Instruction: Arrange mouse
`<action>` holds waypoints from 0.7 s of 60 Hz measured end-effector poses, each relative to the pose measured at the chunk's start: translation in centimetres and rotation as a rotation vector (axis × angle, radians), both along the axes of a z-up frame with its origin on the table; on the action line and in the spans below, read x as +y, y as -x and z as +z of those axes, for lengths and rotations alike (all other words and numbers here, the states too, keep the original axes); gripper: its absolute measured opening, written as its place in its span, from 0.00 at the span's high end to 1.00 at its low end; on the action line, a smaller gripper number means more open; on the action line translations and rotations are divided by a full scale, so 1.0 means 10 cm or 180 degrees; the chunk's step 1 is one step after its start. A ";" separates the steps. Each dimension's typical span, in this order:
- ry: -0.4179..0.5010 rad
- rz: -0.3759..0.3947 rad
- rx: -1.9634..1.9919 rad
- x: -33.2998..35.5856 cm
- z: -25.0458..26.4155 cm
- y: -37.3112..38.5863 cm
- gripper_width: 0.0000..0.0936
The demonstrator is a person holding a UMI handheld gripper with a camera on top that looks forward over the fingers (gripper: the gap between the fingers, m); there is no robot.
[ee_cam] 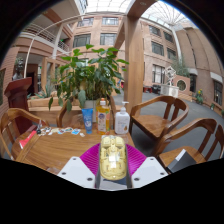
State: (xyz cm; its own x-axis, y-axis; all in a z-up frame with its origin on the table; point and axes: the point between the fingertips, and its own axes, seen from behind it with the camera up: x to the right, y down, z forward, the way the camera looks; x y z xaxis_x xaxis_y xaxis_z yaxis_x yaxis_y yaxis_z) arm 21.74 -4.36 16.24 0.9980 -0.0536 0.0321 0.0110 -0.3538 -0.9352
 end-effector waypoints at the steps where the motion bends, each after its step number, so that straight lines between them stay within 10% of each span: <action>1: 0.0076 -0.0037 -0.0014 0.01 -0.12 -0.08 0.63; 19: 0.0939 -0.0224 0.0029 -0.08 -1.60 -0.60 0.51; 26: 0.0962 -0.0293 -0.0060 -0.10 -1.61 -0.64 0.43; 34: 0.0913 -0.0245 -0.0032 -0.21 -1.38 -0.53 0.08; 42: 0.0701 -0.0294 -0.0113 -0.46 -0.87 -0.46 0.09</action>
State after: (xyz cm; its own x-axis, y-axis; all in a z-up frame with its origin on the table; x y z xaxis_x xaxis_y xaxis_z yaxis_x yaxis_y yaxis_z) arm 26.30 -8.95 7.56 0.9873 -0.1326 0.0880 0.0006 -0.5501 -0.8351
